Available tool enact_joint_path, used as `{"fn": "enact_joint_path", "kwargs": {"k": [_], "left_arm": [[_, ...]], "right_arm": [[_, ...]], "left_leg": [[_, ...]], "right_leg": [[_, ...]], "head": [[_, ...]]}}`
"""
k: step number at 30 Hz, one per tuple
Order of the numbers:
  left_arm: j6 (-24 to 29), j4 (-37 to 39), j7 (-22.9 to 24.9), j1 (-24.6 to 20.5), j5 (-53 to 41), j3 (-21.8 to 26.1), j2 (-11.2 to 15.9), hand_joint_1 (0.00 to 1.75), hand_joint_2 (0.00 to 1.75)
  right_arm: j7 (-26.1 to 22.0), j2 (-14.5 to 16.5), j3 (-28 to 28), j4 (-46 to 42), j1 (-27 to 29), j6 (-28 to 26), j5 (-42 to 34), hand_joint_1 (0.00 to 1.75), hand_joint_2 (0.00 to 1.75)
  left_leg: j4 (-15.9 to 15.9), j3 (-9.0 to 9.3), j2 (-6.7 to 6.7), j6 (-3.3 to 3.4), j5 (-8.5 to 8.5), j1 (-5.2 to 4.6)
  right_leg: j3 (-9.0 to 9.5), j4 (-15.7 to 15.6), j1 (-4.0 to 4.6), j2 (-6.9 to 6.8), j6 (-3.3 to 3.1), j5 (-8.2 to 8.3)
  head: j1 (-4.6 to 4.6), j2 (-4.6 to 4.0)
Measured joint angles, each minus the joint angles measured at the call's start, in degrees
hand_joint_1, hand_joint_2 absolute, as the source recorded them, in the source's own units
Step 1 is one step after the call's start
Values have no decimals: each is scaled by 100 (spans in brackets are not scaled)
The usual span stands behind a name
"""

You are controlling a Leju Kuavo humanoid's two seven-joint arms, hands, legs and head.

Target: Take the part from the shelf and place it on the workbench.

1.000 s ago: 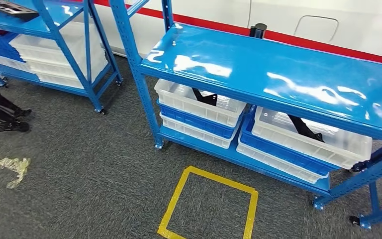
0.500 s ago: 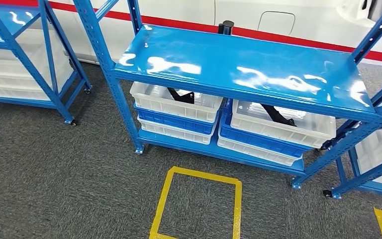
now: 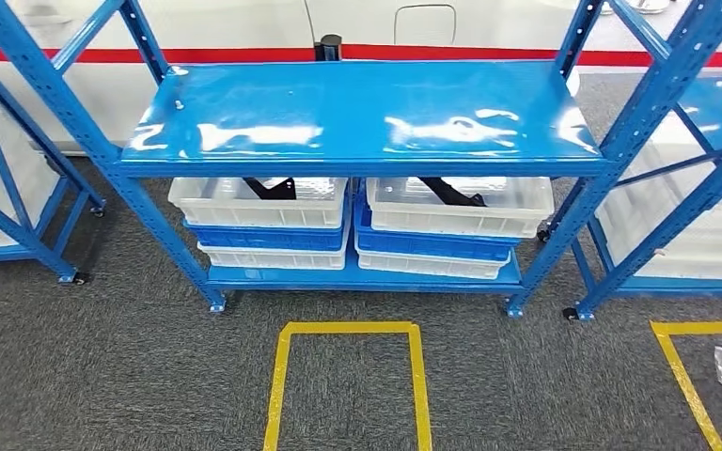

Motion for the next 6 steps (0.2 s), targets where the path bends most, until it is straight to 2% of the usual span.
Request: {"fn": "enact_joint_path", "kwargs": {"k": [1, 2, 3, 4, 5, 6], "left_arm": [[7, 1, 2, 11, -1, 0, 0, 0, 0], [13, 1, 3, 24, 0, 0, 1, 0, 0], [19, 1, 5, 34, 1, 0, 3, 0, 0], [22, 1, 5, 41, 1, 0, 5, 0, 0], [24, 0, 4, 42, 1, 0, 8, 0, 0], [24, -1, 4, 42, 1, 0, 9, 0, 0]], "right_arm": [[-9, 2, 2, 0, 1, -13, 16, 0, 0], [-15, 4, 4, 0, 6, -20, 32, 0, 0], [-17, 4, 6, 0, 13, -25, 44, 0, 0], [-17, 3, 7, 0, 19, -28, 48, 0, 0], [-17, 2, 8, 0, 22, -30, 49, 0, 0], [-17, 1, 8, 0, 22, -31, 48, 0, 0]], "left_leg": [[395, -205, -103, 0, -167, 2], [683, -373, -150, 3, -244, 2], [778, -458, -168, 12, -203, 1], [644, -433, -172, 25, -48, 2], [310, -309, -173, 43, 182, 3], [115, -233, -174, 53, 313, 3]], "right_leg": [[-7, 1, 13, 54, -20, 2], [-9, 3, 26, 110, -26, 2], [-6, 5, 35, 158, -26, 1], [0, 6, 41, 197, -26, 1], [9, 6, 42, 228, -24, 0], [14, 7, 42, 244, -24, -1]], "head": [[-3, 0], [-3, 0], [-3, 0], [-2, 0], [-4, 0], [-4, 0]]}}
